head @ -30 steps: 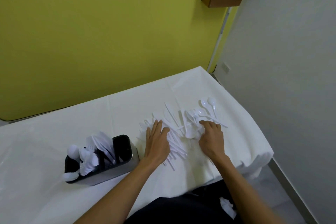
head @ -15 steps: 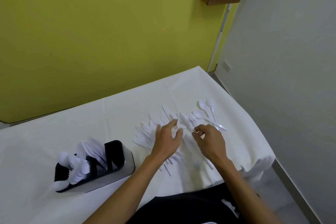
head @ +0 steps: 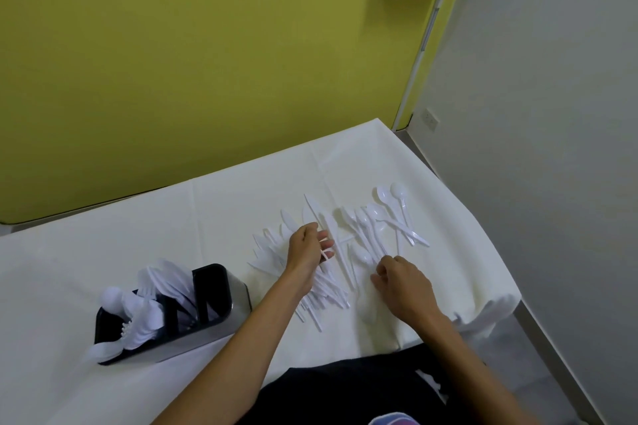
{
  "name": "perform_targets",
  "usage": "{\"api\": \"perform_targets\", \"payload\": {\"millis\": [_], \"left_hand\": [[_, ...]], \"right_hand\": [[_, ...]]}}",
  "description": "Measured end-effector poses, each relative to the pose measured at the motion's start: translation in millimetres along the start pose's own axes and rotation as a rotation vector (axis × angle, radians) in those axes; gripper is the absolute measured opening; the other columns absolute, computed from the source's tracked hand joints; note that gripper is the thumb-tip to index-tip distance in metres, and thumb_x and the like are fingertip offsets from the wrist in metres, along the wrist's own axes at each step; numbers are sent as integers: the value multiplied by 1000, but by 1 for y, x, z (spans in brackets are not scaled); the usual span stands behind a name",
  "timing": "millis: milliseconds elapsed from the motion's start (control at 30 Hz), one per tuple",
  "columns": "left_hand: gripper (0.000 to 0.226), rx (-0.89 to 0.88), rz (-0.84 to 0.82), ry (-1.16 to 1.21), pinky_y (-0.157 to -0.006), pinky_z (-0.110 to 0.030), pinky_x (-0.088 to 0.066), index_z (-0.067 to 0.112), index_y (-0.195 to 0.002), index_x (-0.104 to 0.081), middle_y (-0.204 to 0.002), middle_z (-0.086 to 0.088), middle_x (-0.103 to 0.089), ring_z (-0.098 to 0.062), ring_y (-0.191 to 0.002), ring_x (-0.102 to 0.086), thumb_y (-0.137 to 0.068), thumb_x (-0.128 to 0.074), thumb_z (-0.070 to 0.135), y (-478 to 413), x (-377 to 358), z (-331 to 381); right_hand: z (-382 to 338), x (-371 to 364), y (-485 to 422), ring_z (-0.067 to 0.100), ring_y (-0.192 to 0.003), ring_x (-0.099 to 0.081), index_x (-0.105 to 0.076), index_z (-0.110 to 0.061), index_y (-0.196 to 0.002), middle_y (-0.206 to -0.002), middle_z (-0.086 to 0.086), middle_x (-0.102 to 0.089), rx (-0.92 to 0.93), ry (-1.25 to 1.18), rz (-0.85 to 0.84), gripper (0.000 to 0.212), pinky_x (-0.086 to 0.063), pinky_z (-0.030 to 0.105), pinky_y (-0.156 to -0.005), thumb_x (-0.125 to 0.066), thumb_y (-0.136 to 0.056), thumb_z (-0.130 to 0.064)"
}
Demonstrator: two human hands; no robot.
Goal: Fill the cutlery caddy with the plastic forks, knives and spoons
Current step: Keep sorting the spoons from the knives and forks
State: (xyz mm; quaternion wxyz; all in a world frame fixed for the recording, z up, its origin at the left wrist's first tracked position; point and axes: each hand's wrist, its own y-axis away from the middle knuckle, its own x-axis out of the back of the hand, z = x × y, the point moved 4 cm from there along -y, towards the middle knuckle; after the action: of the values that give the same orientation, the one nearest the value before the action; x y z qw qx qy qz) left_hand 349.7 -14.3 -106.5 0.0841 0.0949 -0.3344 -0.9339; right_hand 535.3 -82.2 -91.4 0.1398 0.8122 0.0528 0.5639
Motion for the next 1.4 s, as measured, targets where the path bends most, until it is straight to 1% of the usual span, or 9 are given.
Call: {"api": "perform_targets", "payload": {"millis": [200,433,533,633,900,1000,1133,1267,1400], "left_hand": [[46,2,-144,-231,-64,-28,-39,10,-90,-58,-70,1,-43,-16,-63,-41,-95,-56,56,8,-10,3],[25,-122,-84,-363,-62,-26,-43,9,-100,-56,-79,-4,-50,-16,-66,-47,-105,-45,31,6,0,12],[18,-75,-16,-178,-72,-33,-54,11,-97,-53,-85,-8,-61,-19,-74,-65,-106,-41,21,2,12,14],[11,-28,-12,62,-68,-34,-61,7,-103,-52,-92,-12,-66,-19,-70,-73,-105,-41,8,6,15,16],[11,-53,-68,28,-58,-28,-52,10,-98,-58,-86,-11,-62,-18,-67,-65,-92,-66,6,10,18,19],[11,-61,-82,-24,-55,-27,-46,12,-103,-61,-85,-6,-58,-15,-66,-57,-93,-64,6,10,12,20],[14,-85,-130,-85,-60,-27,-48,12,-109,-63,-89,-8,-61,-16,-73,-58,-96,-61,8,12,4,26],[18,-84,-212,-218,-76,-30,-58,10,-109,-62,-101,-10,-69,-20,-85,-70,-102,-45,6,17,-5,20],[22,-73,-291,-315,-88,-40,-60,8,-114,-58,-102,-10,-73,-22,-89,-75,-104,-39,13,25,-13,13]], "right_hand": [[-35,13,-6,11,-72,-61,-65,-17,-83,-79,-6,-67,146,-293,23,18,-52,30,-69,-53,-95,-25],[-33,12,-5,19,-70,-62,-62,-12,-81,-76,0,-67,77,-274,-67,34,-50,32,-63,-53,-97,-40],[-26,1,1,19,-76,-58,-57,-18,-96,-90,0,-65,-3,41,-173,39,-44,29,-63,-60,-88,-56],[-27,-2,4,21,-80,-61,-55,-18,-93,-90,1,-64,-15,89,-224,27,-38,27,-58,-59,-87,-44],[-20,27,-6,22,-69,-69,-61,-21,-87,-77,1,-71,-124,-306,-170,15,-58,36,-69,-50,-88,-31],[-19,39,-7,16,-56,-69,-63,-30,-95,-80,-1,-71,-110,-410,-222,16,-57,29,-57,-48,-93,-24],[-27,54,-10,1,-69,-55,-71,-35,-109,-98,-10,-60,47,-247,-308,39,-38,7,-57,-45,-95,-10],[-42,61,-17,6,-73,-67,-55,-26,-115,-97,-4,-71,93,-355,-317,24,-47,13,-55,-54,-96,-11],[-53,63,-33,8,-63,-68,-47,-17,-98,-80,-1,-71,75,-482,-57,19,-44,16,-47,-65,-91,-15]]}}
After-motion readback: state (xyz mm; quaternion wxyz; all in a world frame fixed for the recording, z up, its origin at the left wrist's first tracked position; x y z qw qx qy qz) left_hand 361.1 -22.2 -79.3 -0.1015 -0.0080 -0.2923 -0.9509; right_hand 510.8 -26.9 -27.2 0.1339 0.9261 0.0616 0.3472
